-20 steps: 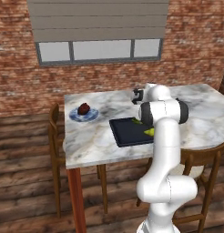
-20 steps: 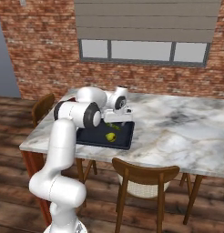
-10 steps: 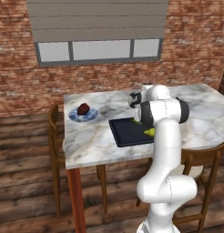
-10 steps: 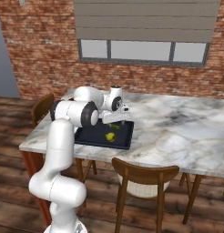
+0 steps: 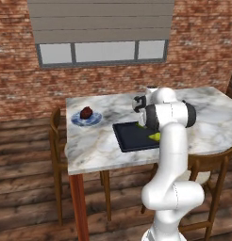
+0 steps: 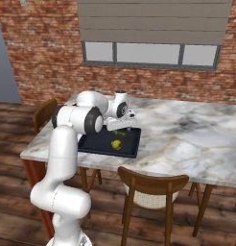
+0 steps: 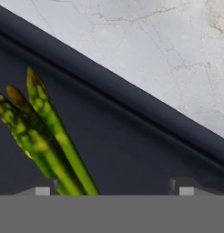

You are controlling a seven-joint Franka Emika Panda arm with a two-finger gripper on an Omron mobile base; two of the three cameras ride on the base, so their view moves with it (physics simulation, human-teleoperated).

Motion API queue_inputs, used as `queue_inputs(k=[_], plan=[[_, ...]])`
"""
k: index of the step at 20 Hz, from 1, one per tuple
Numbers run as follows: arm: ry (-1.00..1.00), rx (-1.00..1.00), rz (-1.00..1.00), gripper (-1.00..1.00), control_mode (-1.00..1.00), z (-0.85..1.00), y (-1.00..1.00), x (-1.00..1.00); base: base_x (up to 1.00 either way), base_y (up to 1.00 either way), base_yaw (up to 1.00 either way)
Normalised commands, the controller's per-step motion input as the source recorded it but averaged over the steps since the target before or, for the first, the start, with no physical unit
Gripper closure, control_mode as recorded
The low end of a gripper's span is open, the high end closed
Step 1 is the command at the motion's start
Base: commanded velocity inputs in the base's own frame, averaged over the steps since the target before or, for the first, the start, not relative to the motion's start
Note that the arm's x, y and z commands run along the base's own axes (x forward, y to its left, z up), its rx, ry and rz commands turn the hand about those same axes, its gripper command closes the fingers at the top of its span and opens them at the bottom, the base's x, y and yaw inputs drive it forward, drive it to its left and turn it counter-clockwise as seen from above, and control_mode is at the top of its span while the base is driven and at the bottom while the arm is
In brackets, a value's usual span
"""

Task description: Create a steak meal by picking up the steak and asparagus from the tray and placing them on the plate. Leave the pear on the tray.

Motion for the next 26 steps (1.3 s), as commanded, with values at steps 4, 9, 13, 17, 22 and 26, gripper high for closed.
queue_inputs(k=[4, 9, 13, 17, 22, 26], plan=[[0.02, 0.00, 0.05, -1.00, -1.00, -0.27, 0.01, -0.31, 0.00, 0.00, 0.00], [0.02, 0.00, 0.05, -1.00, -1.00, -0.32, 0.00, -0.33, 0.00, 0.00, 0.00], [0.00, 0.00, 0.05, -1.00, -1.00, -0.01, 0.00, -0.41, 0.00, 0.00, 0.00], [0.00, 0.00, 0.04, -1.00, -1.00, -0.24, 0.04, -0.14, 0.00, 0.00, 0.00], [0.00, -0.02, 0.04, 1.00, -1.00, -0.65, 0.24, 0.00, 0.00, 0.00, 0.00], [0.00, 0.00, 0.05, 1.00, -1.00, -0.47, 0.20, 0.10, 0.00, 0.00, 0.00]])
